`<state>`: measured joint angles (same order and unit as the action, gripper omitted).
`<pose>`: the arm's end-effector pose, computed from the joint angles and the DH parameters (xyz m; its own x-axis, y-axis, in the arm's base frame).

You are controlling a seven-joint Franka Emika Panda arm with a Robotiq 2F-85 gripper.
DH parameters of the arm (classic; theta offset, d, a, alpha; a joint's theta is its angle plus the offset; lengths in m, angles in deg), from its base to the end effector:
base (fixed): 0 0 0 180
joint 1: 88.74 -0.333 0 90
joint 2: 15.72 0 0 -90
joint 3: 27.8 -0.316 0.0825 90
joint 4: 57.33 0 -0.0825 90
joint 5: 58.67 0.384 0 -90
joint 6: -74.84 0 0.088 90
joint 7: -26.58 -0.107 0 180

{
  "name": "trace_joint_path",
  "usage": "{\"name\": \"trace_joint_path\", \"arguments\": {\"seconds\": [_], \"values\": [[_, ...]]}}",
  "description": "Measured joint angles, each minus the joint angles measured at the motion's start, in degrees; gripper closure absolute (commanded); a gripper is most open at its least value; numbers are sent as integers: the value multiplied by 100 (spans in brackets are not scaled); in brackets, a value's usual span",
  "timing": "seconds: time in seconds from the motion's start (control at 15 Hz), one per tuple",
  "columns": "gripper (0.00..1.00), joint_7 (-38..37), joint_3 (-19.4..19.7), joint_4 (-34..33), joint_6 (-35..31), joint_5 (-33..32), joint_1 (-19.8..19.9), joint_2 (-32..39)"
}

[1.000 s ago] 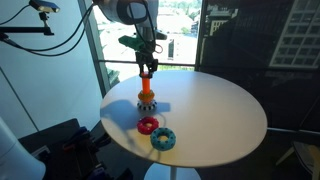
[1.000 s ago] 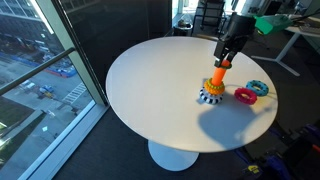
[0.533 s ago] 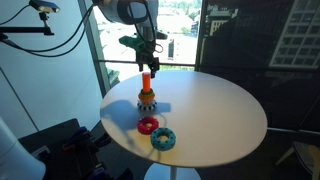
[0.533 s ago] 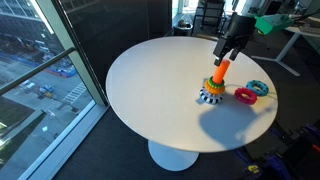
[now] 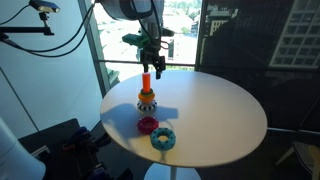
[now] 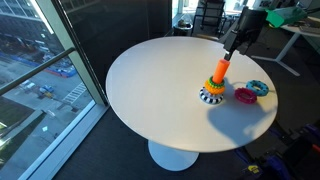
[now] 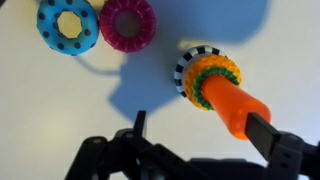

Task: Pick up the green ring from the table and put it on the ring holder

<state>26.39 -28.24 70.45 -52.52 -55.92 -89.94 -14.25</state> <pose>0.5243 0.0165 0.3579 0.9994 -0.0038 -0.0337 -0.0051 -0.9993 -0.0372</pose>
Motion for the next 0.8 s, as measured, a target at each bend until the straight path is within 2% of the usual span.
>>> {"name": "trace_joint_path", "arguments": {"seconds": [0.47, 0.8], "values": [[0, -67, 242, 7, 506, -476, 265, -248], [0, -75, 325, 29, 666, -507, 337, -356]]}}
